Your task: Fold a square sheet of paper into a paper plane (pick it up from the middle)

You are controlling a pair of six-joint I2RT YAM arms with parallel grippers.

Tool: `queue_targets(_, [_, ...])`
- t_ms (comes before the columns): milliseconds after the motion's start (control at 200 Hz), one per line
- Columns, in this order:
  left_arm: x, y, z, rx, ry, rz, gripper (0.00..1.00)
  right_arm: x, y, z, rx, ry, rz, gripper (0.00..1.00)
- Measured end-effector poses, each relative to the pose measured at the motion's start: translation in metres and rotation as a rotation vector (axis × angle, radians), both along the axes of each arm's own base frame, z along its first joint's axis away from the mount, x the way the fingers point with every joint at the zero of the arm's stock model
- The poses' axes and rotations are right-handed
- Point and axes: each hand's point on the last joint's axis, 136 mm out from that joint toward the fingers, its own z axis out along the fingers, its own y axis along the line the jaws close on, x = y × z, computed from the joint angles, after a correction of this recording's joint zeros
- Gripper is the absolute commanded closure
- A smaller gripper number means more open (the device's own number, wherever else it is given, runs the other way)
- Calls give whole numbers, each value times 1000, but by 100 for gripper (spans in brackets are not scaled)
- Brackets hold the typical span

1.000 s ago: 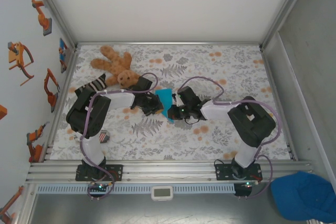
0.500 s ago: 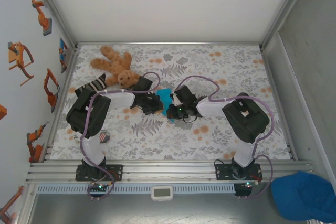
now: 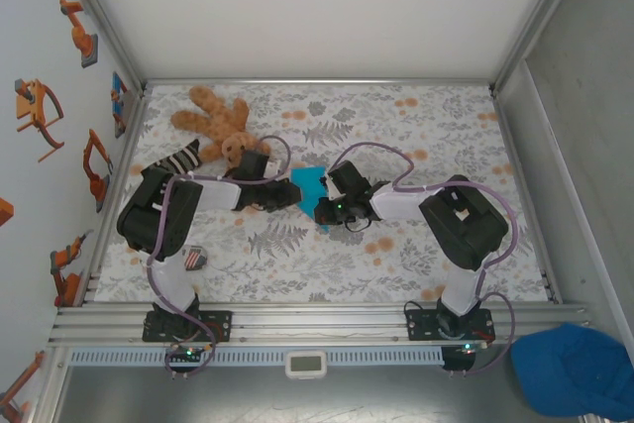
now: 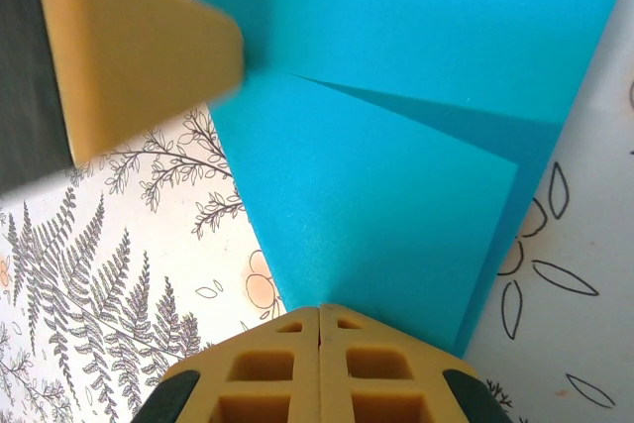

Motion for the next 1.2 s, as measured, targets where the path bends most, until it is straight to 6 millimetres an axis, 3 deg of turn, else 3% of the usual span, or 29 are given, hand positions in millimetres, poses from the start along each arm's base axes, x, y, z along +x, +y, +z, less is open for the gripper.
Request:
queue_targets(150, [24,27,2,98,-52,73,85,0,0,0,0,0,0,100])
queue_targets(250, [25,33,11,121,-68,89,85,0,0,0,0,0,-1,100])
queue_targets(426, [9,6,51,62,-138,33,88,0,0,0,1,2,-3,100])
queue_targets(501, [-4,-11,57,41,-143,-7,90,0,0,0,1,3,-3,100])
queue_targets(586, [-19,-27,51,36,-117,-46,93,0,0,0,2,5,-6,100])
queue_targets(686, [-25,-31,36,48,-75,-50,94,0,0,0,4,9,-9,100])
queue_targets(926, [-24,-20,-1,98,13,-26,95,0,0,0,5,11,-10,100])
queue_targets(1197, [-7,0,-3,72,45,27,100,0,1,0,9,7,-10,100])
